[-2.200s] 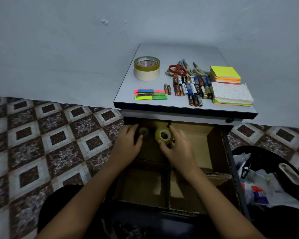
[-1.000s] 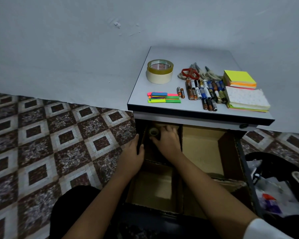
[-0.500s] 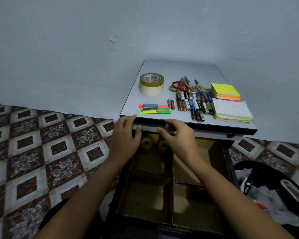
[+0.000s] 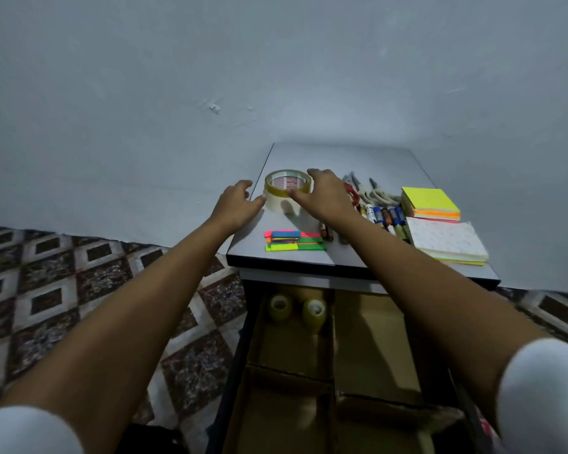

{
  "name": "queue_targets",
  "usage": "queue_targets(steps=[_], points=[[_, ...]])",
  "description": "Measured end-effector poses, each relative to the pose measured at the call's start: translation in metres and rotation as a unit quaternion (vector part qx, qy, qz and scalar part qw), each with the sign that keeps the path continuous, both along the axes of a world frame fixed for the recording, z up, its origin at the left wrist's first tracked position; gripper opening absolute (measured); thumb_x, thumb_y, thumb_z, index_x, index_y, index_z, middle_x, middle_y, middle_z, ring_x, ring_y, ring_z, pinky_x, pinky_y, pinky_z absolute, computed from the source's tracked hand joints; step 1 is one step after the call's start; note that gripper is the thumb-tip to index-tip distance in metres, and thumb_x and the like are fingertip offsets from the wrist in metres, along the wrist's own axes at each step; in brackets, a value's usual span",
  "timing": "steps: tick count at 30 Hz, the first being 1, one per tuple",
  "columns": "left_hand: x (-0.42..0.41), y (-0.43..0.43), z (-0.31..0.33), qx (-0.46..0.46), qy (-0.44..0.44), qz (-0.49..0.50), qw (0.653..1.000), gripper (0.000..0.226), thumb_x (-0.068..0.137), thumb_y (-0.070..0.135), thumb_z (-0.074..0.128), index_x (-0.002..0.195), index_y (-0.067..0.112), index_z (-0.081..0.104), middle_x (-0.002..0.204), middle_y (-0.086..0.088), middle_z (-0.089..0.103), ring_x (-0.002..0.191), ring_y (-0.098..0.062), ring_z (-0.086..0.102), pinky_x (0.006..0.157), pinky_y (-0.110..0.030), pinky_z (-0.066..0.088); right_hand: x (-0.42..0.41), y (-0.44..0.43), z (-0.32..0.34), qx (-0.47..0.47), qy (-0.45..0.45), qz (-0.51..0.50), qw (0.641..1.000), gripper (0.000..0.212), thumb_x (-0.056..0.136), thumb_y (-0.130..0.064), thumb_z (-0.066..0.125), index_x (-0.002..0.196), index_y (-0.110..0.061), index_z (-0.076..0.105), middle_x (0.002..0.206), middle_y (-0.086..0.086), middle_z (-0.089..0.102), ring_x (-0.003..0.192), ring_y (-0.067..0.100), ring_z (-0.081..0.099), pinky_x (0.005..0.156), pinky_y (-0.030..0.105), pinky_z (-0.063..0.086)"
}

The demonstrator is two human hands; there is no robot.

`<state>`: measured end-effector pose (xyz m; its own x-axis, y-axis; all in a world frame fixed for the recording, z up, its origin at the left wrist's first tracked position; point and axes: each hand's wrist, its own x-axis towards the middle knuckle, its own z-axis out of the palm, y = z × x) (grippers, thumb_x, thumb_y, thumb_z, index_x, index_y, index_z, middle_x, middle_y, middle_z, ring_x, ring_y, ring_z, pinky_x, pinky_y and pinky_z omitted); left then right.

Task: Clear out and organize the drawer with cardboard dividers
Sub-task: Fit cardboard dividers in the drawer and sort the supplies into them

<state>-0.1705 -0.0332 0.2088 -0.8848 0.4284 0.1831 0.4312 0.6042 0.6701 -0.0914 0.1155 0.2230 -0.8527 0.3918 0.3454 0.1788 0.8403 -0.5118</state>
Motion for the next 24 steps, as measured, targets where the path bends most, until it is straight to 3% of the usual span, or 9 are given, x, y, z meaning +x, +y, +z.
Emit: queue_targets(steps=[6, 11, 20, 24], points=[[-0.016, -0.006, -0.004, -0.012, -0.001, -0.005, 1.0, 0.052, 0.095, 0.033, 0.051, 0.14, 0.011, 0.04, 0.137, -0.015, 0.05, 0.125, -0.027, 0.047, 0.099, -0.03, 0.036, -0.039, 0.009, -0.003, -0.002, -0.096, 0.019, 0.995, 0.085, 0.079, -0.058, 0.062, 0.135, 0.0, 0.034, 0.134, 0.023, 0.041, 0.122, 0.036, 0.042, 0.099, 0.04, 0.04], [-0.024, -0.006, -0.006, -0.014, 0.01, -0.006, 1.0, 0.049, 0.095, 0.031, 0.051, 0.139, 0.01, 0.042, 0.136, -0.014, 0.051, 0.125, -0.025, 0.048, 0.099, -0.029, 0.036, -0.052, 0.011, -0.007, -0.011, -0.107, 0.016, 0.994, 0.08, 0.076, -0.054, 0.067, 0.128, -0.001, 0.039, 0.127, 0.022, 0.047, 0.114, 0.034, 0.048, 0.087, 0.035, 0.043], [-0.027, 0.034, -0.006, -0.022, 0.021, -0.034, 0.999, 0.042, 0.097, 0.029, 0.044, 0.13, 0.005, 0.05, 0.133, -0.022, 0.048, 0.119, -0.033, 0.049, 0.091, -0.031, 0.039, -0.026, 0.035, -0.003, -0.06, -0.014, -0.005, 0.998, 0.064, 0.075, -0.048, 0.071, 0.117, -0.005, 0.05, 0.121, 0.016, 0.054, 0.109, 0.028, 0.052, 0.074, 0.025, 0.034], [-0.03, 0.055, -0.012, -0.034, -0.024, -0.059, 0.997, 0.056, 0.089, 0.052, 0.05, 0.126, 0.009, 0.048, 0.125, -0.015, 0.049, 0.11, -0.031, 0.053, 0.079, -0.029, 0.039, -0.008, 0.048, -0.001, -0.044, -0.007, -0.016, 0.999, 0.061, 0.074, -0.05, 0.07, 0.112, -0.006, 0.051, 0.116, 0.015, 0.056, 0.106, 0.028, 0.053, 0.073, 0.026, 0.032]])
